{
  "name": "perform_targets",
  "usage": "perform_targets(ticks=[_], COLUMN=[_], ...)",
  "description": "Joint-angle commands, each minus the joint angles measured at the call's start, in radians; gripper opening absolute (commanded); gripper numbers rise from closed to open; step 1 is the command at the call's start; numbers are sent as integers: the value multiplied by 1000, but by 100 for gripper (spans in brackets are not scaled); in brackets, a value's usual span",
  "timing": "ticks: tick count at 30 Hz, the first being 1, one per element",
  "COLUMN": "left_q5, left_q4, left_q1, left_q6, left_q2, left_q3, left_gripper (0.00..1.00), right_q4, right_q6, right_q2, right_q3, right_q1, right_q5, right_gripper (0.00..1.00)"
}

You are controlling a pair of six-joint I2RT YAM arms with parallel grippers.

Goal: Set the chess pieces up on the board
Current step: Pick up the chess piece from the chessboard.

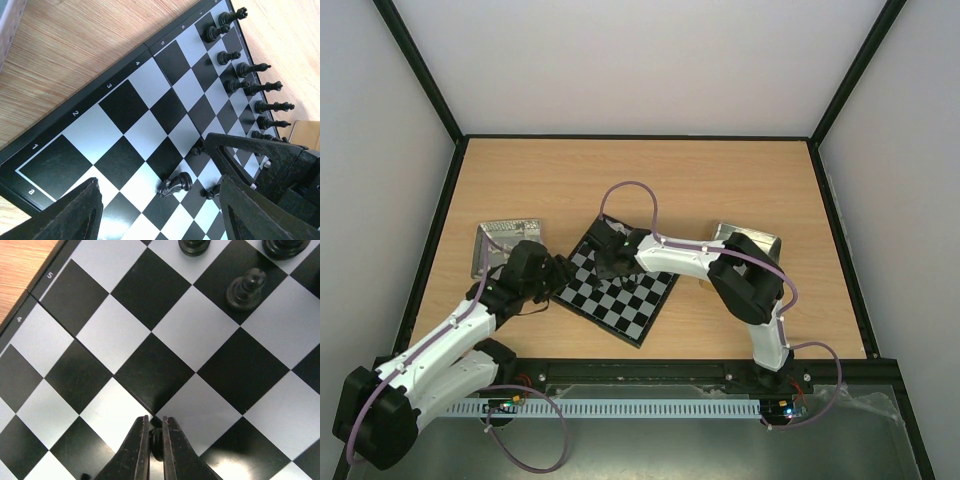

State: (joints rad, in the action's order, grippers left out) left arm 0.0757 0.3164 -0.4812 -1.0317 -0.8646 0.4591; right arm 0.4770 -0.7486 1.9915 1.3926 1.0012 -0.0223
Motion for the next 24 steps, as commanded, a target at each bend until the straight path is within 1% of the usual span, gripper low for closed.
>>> perform_targets(ticks=[1, 12, 20, 24], left_q5=[22, 93, 173, 224], left_q4=[-24, -105, -251, -339], left_q1=[6, 6, 4, 4], left_q6=[7, 2, -30, -61], left_q2=[3, -23, -72, -78], left_q3=[-10, -36, -81, -103], left_gripper=[66, 66, 66, 66], right_q4=[-26, -124, -253, -330], right_q6=[-20, -88, -180, -230], right_q2=[-13, -98, -175, -210], right_q3=[-26, -109, -204, -253], right_q1=[5, 2, -27, -47], right_q5=[27, 29, -25, -96], right_gripper=[5, 3, 3, 3])
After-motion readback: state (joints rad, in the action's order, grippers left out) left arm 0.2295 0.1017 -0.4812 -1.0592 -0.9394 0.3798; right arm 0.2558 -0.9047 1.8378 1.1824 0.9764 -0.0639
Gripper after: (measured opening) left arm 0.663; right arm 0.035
